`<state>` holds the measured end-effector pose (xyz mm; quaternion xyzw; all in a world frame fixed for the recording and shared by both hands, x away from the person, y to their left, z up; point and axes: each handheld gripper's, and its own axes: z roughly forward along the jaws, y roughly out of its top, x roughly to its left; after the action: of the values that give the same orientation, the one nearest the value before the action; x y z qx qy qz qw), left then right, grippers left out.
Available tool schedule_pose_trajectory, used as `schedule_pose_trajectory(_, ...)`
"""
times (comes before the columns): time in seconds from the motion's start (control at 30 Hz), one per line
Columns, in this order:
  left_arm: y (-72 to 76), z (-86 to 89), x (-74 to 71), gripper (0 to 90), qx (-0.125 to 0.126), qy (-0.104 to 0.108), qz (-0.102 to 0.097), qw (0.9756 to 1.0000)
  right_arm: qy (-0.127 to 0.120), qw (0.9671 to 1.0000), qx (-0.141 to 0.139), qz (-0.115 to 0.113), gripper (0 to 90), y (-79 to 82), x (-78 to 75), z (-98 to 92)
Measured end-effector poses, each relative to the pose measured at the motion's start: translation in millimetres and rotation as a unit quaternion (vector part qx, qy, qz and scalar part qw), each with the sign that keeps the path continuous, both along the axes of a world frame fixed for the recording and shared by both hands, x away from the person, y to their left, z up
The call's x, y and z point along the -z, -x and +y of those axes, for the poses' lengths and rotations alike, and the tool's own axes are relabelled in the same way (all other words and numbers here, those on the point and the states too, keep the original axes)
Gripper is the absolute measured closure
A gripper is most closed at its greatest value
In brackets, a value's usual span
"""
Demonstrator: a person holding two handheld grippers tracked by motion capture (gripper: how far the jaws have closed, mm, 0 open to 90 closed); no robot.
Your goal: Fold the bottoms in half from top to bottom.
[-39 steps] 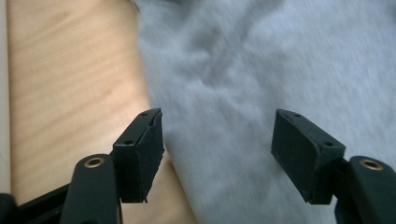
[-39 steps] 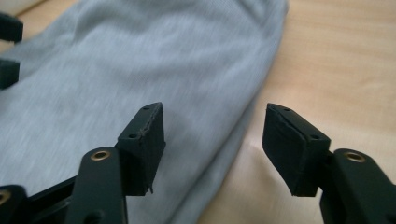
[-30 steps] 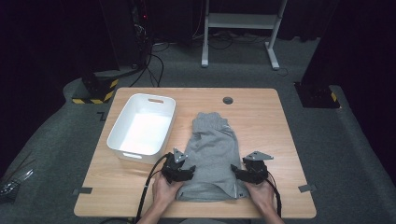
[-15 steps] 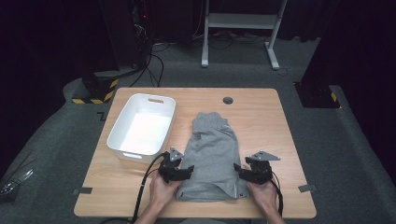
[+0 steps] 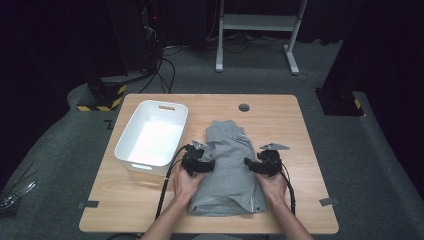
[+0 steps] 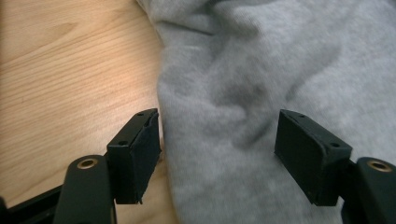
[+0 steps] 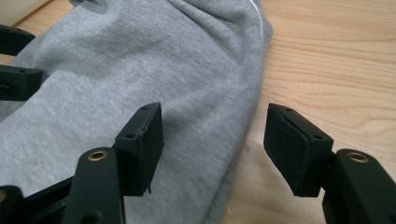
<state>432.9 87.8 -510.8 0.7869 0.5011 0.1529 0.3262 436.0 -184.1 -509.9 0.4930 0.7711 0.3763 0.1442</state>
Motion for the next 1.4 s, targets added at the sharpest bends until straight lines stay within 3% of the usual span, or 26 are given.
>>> schedule_pose_trajectory(0.27, 3.0, -3.5, 0.5, 31.3, 0.015, -0.020, 0.003, 0.9997, 0.016, 0.9998, -0.011, 0.005, 37.5, 3.6, 5.3, 3.8)
schedule_pose_trajectory(0.43, 32.3, 5.6, -5.1, 30.9, 0.036, -0.004, -0.006, 0.9993, 0.010, 0.9992, -0.035, -0.014, 37.4, 28.8, 0.9, -4.9)
schedule_pose_trajectory(0.6, 66.0, 18.8, -7.1, 30.1, 0.046, 0.008, -0.010, 0.9989, 0.005, 0.9988, -0.046, -0.018, 36.7, 68.3, 0.7, -16.1)
schedule_pose_trajectory(0.73, 85.9, 29.7, -4.0, 30.1, 0.045, 0.006, -0.010, 0.9989, -0.003, 0.9988, -0.048, -0.010, 35.9, 89.2, 4.6, -21.6)
schedule_pose_trajectory(0.87, 98.4, 33.3, 2.0, 30.0, 0.049, 0.005, -0.003, 0.9988, -0.006, 0.9984, -0.054, -0.016, 35.7, 98.3, 5.0, -21.0)
schedule_pose_trajectory(1.03, 104.6, 30.3, 4.0, 29.8, 0.049, 0.001, -0.006, 0.9988, 0.019, 0.9979, -0.061, -0.009, 36.0, 100.4, 10.0, -14.7)
schedule_pose_trajectory(1.13, 110.4, 24.0, 4.2, 30.9, 0.052, -0.021, -0.014, 0.9983, 0.030, 0.9972, -0.066, -0.015, 40.6, 105.0, 10.3, -11.9)
schedule_pose_trajectory(1.23, 114.9, 21.5, 4.7, 35.2, 0.058, -0.019, -0.020, 0.9979, 0.048, 0.9956, -0.076, -0.026, 48.6, 110.1, 10.5, -8.3)
schedule_pose_trajectory(1.4, 117.2, 22.0, 4.4, 46.4, 0.066, -0.013, -0.025, 0.9974, 0.049, 0.9939, -0.093, -0.035, 62.6, 112.9, 11.1, -5.3)
